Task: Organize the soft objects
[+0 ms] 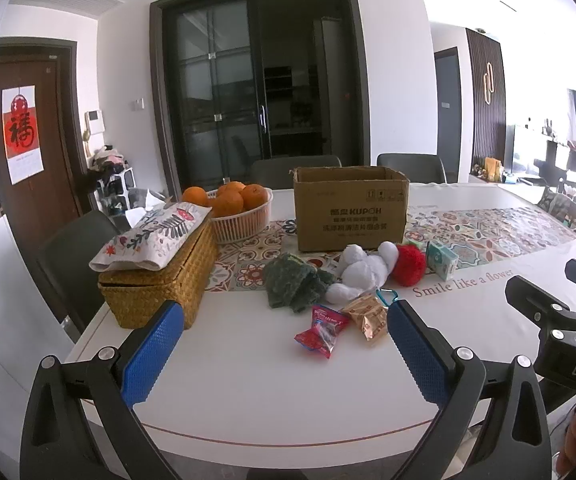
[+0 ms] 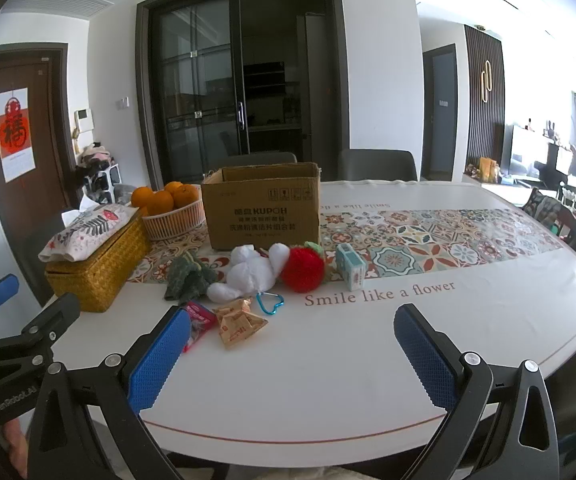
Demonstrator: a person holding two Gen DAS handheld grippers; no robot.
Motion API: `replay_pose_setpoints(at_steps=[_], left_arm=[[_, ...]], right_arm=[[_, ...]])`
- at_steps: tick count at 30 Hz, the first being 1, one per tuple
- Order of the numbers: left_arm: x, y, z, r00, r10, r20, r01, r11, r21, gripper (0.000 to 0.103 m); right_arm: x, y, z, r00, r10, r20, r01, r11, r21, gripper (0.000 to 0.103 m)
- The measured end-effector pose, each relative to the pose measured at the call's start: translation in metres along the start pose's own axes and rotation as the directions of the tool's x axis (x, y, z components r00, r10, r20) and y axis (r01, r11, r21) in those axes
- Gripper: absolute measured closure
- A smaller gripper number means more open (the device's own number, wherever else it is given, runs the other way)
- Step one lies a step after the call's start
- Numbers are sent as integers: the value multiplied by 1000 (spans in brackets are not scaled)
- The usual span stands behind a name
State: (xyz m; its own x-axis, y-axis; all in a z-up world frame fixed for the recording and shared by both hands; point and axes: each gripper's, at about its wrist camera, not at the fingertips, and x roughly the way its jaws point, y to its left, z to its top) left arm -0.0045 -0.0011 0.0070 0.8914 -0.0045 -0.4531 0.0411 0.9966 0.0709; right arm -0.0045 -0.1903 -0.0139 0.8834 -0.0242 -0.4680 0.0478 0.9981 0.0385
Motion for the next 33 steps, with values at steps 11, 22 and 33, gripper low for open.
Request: replay_pose_setpoints(at_steps=[11,22,33], left_arm=[[-1,0,1,1000,-1,0,1,1000,1,0],[-1,0,3,1000,0,3,0,1000,4,0],[-2,0,3,1000,-1,3,1,1000,7,0]], right_arm=[[0,-1,0,1000,1,3,-1,1000,2,0],[-1,-1,2,1000,2,5,-2,1000,3,0],[-2,0,2,1000,2,6,-2,1000,0,0]])
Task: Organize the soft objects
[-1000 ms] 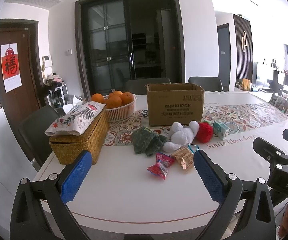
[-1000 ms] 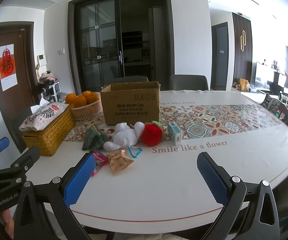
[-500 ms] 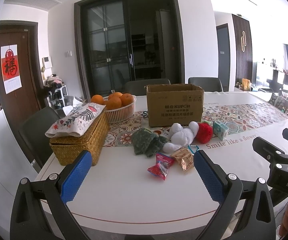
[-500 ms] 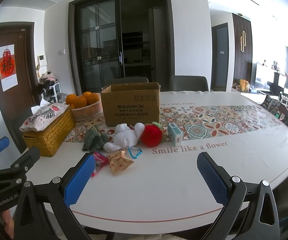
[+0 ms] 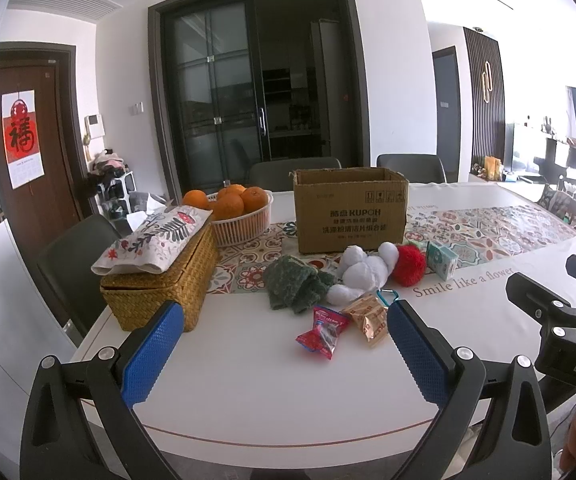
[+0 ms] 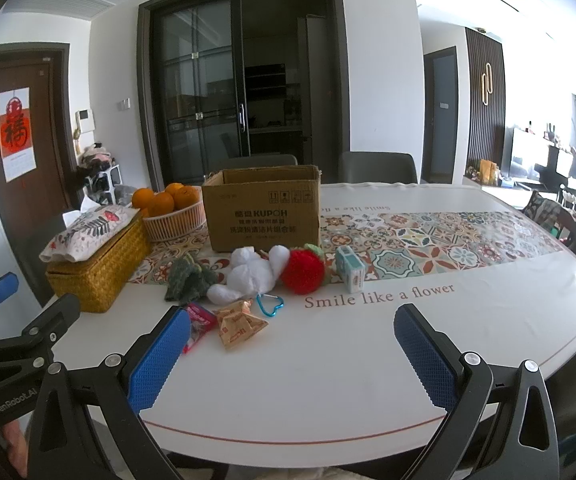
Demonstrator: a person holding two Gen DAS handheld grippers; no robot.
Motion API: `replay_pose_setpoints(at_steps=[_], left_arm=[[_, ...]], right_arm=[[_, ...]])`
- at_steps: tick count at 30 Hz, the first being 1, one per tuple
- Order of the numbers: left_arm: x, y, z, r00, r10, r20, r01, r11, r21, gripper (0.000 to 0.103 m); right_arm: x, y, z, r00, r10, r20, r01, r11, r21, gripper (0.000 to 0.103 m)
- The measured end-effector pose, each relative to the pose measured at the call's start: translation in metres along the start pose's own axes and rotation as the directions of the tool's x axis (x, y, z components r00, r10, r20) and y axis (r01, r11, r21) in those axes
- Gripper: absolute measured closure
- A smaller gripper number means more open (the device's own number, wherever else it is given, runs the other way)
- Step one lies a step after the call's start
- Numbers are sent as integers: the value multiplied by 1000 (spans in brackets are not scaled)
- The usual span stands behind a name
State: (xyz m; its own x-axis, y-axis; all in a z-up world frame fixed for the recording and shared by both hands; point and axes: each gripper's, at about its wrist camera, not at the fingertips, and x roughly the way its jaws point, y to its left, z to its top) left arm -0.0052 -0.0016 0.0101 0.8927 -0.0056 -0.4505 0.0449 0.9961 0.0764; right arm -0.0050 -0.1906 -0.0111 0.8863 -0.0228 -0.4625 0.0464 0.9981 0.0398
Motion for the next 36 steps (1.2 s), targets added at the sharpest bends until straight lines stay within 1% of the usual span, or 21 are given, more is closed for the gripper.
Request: replay_pose_setpoints(at_steps=[36], left_arm=[[-3,0,1,1000,-1,-6,1,1000,3,0]], right_arm=[[1,-1,0,1000,0,-8,0,1000,-4,0]])
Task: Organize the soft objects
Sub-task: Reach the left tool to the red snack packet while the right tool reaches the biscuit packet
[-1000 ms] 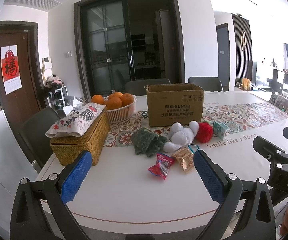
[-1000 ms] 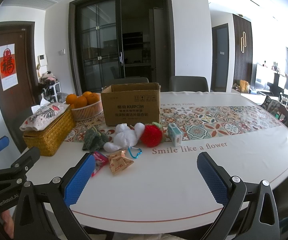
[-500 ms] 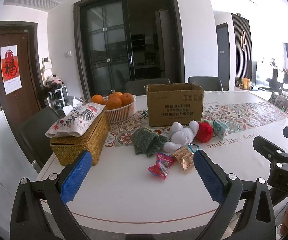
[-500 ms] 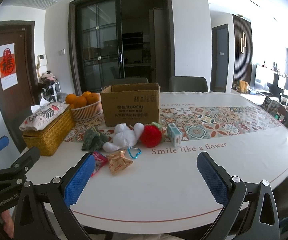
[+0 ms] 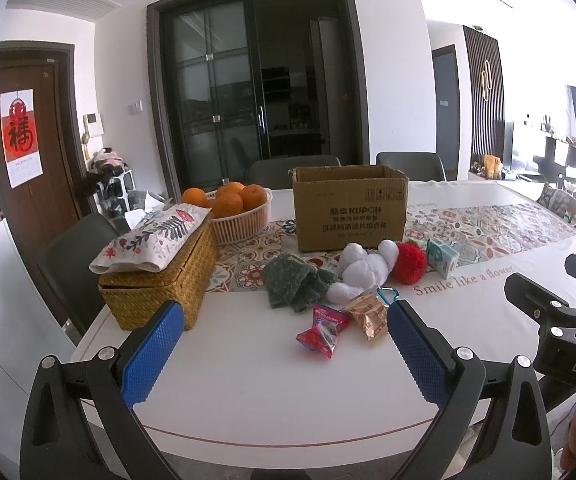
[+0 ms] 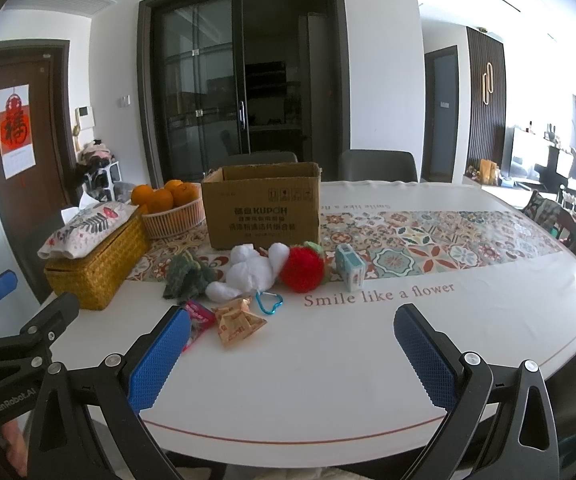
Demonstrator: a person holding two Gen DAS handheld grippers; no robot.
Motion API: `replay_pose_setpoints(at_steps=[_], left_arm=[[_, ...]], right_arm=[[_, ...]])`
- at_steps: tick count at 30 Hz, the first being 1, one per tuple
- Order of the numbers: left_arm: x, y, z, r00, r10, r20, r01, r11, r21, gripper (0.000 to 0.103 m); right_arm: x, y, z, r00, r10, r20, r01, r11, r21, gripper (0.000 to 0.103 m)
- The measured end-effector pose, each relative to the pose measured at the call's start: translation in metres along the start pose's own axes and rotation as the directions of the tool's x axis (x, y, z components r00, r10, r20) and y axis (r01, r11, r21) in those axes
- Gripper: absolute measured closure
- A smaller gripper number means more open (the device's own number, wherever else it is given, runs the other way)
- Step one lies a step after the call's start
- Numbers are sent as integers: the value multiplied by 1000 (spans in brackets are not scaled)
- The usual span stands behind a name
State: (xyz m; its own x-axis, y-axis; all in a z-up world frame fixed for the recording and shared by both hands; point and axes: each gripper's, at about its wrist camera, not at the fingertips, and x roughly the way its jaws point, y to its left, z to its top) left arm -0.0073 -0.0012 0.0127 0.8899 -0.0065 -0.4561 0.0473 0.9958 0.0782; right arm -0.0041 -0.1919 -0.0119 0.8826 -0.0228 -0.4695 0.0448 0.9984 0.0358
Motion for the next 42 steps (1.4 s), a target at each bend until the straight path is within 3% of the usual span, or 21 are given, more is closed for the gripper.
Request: replay_pose_setpoints(at_steps=[27,37,42], left_arm=[[101,-1,-26,985,-67,-160,84,991,103,0],[142,-1,-34,960,-150,-234,184,974,130,0],[160,-3,-41,943,-186,-277,231,963,140,0]], right_arm=[[103,21,-6,981,87,-172,-107,988,-111,2],[153,37,-9,948,171,-267,-212,969,-130,8],[181,40,-16,917,211,-338,-262,958,-113,15]])
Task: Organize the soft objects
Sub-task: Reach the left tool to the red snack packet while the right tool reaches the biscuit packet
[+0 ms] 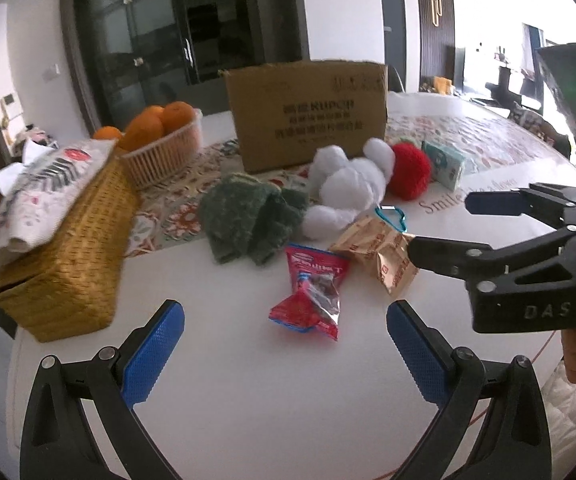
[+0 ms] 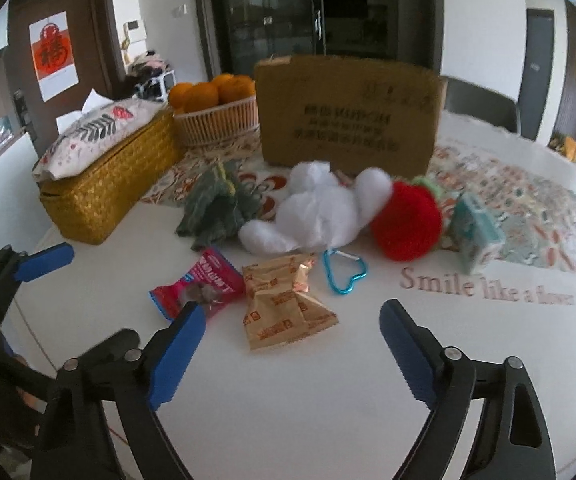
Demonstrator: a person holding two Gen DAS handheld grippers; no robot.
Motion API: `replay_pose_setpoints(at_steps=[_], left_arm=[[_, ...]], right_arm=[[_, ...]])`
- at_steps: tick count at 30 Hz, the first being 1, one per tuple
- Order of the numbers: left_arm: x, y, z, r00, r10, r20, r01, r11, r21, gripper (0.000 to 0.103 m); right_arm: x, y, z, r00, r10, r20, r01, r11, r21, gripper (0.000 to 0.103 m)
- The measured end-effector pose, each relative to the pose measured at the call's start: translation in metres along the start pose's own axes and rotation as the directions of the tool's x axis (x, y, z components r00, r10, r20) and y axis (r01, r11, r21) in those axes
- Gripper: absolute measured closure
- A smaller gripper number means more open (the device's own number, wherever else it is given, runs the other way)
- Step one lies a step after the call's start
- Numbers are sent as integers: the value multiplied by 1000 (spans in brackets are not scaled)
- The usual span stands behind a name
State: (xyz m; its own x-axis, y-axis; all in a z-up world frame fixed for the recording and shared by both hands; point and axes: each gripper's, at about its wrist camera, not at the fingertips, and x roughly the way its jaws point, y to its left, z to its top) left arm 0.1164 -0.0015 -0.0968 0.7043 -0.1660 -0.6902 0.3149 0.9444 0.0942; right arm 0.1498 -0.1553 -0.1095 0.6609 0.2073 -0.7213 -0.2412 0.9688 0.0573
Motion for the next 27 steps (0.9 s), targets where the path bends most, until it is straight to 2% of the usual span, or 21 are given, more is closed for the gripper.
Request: replay_pose_setpoints(at_steps=[8,11,19,24,27], left_arm=[[31,2,2,998,-50,-39,50,999,16,0],[43,3,3,998,-38,-51,39,999,23,2],[63,4,8,995,-72,-65,74,997,27,5],[75,1,10,994,-76,-78,80,996,49,12],[81,0,10,993,-70,-90,75,996,53,21]], right_arm=[[32,-2,3,997,48,-64,-48,999,8,22],[42,-2,5,995,59,-77,-58,998,12,23],[62,-6,11,989,90,-117,-86,996,38,29],[69,-4,13,988,90,-127,-87,996,28,34],[73,-5,13,986,92,-140,-89,996,30,38]])
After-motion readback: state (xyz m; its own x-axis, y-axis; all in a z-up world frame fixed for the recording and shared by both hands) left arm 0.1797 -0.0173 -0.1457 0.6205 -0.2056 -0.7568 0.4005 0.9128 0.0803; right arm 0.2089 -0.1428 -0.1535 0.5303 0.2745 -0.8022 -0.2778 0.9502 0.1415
